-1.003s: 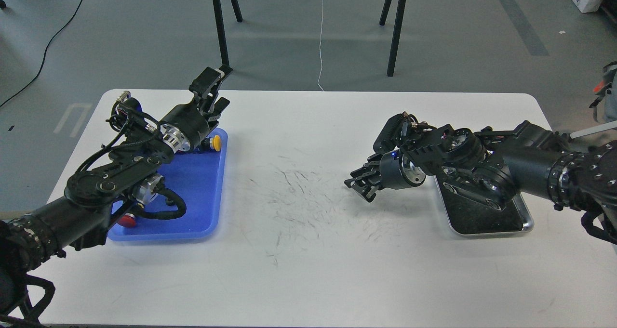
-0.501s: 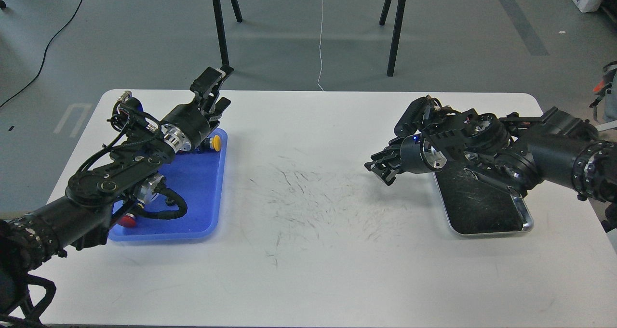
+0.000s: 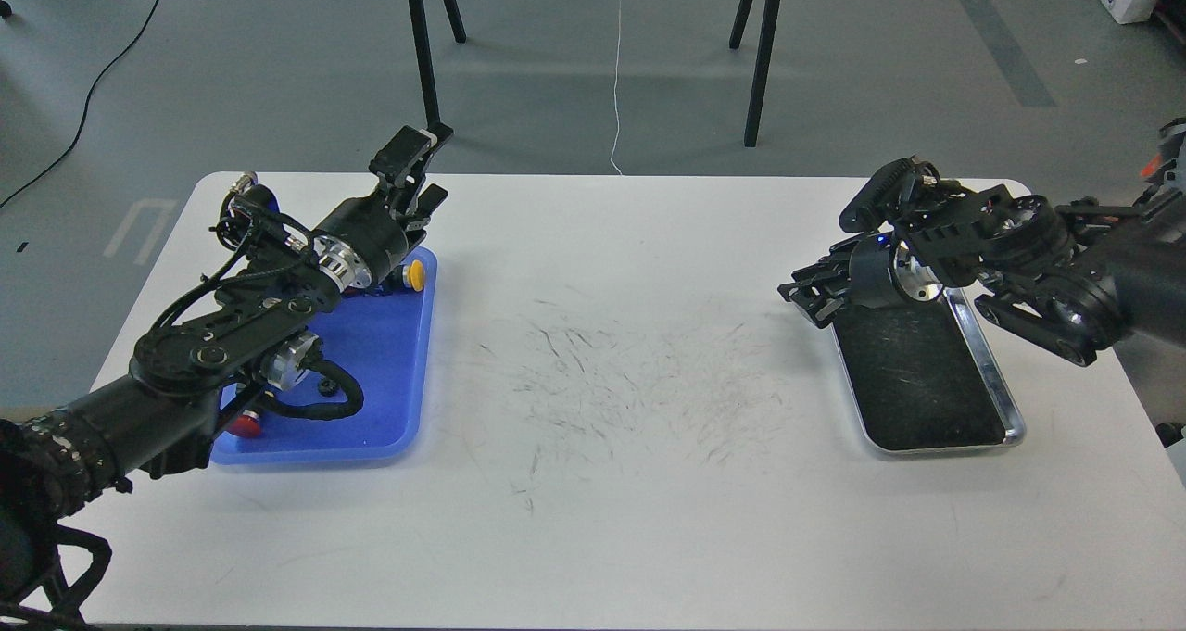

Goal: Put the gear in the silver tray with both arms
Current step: 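Lift the gear and carry it over the silver tray with right gripper, then lower the gear into the silver tray and open the right gripper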

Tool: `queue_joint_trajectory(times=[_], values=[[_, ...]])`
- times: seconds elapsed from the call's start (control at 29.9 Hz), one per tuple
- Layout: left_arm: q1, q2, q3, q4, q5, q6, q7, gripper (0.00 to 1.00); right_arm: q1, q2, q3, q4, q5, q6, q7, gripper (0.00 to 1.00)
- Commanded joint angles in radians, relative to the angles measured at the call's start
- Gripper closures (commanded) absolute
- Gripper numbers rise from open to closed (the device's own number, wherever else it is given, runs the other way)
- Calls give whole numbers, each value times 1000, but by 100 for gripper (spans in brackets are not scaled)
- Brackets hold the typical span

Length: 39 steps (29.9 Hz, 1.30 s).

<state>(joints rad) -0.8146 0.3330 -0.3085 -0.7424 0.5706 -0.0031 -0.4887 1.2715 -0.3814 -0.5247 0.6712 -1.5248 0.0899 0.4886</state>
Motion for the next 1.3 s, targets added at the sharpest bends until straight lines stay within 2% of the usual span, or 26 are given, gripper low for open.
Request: queue_joint_trajectory(times=[0.0, 0.6, 0.97, 1.27], values=[[-1, -2, 0, 0, 0, 0, 0, 0, -1, -36, 0, -2, 0, 5, 0, 76], [0, -5, 0, -5, 0, 0, 0, 0, -26, -183, 2, 1, 2, 5, 0, 75], [0, -5, 0, -8, 0, 0, 0, 0, -67, -200, 23, -10, 5, -10, 0, 75], [-1, -5, -1, -11, 0, 0, 0, 0, -165, -180, 100, -99, 5, -12, 0, 75]])
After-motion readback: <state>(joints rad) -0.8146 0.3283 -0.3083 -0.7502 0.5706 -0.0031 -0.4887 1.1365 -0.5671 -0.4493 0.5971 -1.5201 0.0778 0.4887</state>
